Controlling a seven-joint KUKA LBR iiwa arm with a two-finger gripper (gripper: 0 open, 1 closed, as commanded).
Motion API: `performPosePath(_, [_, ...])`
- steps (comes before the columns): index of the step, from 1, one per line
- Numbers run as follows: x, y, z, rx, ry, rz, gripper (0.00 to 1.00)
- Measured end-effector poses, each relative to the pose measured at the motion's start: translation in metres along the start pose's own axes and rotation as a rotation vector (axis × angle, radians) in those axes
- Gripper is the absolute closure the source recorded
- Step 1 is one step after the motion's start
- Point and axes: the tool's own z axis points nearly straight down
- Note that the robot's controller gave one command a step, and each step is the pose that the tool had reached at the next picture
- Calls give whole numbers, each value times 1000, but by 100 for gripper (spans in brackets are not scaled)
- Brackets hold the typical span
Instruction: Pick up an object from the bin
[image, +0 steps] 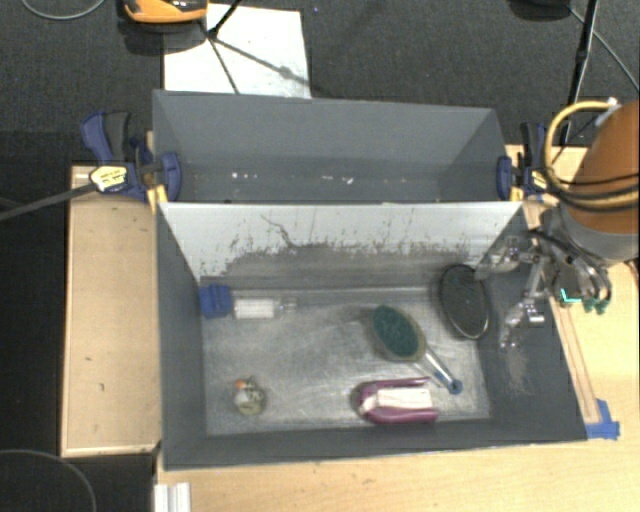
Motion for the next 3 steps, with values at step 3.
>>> performPosePath(3, [-52,106,110,-3,-10,525,0])
